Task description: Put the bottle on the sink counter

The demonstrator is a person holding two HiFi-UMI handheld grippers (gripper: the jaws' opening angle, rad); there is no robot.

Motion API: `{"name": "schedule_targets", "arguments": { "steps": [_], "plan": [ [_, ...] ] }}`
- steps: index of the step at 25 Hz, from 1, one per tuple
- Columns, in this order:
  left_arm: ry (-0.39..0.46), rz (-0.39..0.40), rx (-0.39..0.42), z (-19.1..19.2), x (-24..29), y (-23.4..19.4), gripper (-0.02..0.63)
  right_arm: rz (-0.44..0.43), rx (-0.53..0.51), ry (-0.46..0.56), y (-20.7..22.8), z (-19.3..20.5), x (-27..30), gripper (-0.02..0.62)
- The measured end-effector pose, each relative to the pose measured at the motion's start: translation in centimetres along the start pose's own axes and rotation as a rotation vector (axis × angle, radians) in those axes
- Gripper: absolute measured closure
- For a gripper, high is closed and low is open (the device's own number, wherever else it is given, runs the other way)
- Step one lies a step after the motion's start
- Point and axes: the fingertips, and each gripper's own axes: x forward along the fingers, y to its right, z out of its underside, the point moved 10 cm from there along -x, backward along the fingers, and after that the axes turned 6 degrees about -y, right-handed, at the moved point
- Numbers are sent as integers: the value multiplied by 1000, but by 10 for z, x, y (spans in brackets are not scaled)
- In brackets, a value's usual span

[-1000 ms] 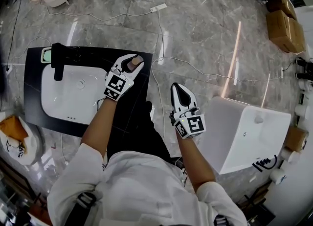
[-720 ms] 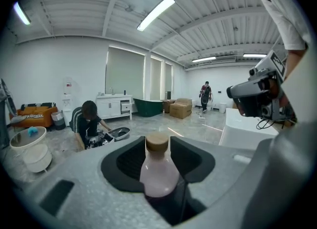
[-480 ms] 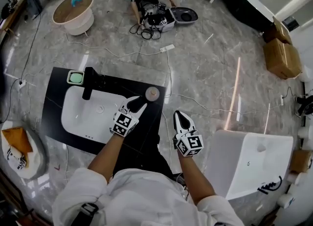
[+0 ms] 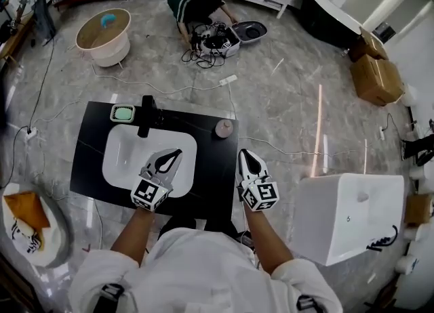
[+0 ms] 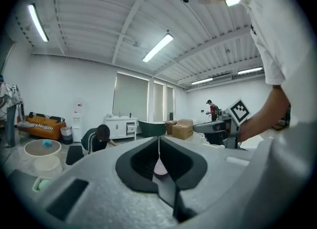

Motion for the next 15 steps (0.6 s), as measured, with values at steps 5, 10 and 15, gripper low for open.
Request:
{"name": "schedule_targets", "arguments": {
  "steps": [5, 10, 15],
  "plan": [
    [64, 23, 43, -19, -35, 0, 588, -5, -27, 6, -37, -6, -22, 580],
    [105, 11, 63, -40, -65, 15, 588, -15, -44, 44, -51, -23, -40, 580],
    [86, -27, 50, -44, -96, 47, 588, -47, -101, 124, -66, -37, -79, 580]
  ]
}}
